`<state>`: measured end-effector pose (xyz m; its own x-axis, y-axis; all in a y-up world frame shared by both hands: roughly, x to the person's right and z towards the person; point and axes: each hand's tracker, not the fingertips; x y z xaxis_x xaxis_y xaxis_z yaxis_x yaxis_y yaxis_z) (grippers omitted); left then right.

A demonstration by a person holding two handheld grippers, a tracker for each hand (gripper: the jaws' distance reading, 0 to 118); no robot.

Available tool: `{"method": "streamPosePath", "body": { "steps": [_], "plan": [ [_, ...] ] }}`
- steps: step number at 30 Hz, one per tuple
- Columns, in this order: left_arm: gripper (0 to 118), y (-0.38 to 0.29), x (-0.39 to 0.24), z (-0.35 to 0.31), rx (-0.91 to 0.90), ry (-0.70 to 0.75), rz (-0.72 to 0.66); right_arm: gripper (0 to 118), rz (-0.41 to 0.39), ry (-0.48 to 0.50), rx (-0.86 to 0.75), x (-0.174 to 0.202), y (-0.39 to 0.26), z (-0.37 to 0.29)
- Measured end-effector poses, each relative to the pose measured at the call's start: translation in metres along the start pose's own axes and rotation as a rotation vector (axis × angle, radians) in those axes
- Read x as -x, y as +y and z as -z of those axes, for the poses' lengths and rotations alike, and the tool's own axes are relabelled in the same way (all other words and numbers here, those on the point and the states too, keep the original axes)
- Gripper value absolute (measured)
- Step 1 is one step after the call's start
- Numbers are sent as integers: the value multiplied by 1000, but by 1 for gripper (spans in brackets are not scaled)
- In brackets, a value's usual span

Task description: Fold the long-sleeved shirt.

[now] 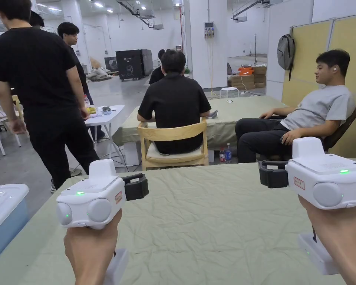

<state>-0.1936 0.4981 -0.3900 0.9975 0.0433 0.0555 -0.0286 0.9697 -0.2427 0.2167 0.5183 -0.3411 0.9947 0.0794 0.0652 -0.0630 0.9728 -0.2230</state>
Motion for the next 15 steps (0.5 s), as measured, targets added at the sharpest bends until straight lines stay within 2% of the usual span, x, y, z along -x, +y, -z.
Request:
{"method": "streamPosePath", "body": {
  "steps": [6,10,15],
  "plan": [
    [118,0,1,0,16,-8,-12,118,9,7,8,-2,-2,2],
    [118,2,-5,-2,59,38,60,118,6,7,16,-2,-5,3],
    [118,4,-5,-5,50,22,2,118,12,6,32,-2,-12,4]
  ]
}}
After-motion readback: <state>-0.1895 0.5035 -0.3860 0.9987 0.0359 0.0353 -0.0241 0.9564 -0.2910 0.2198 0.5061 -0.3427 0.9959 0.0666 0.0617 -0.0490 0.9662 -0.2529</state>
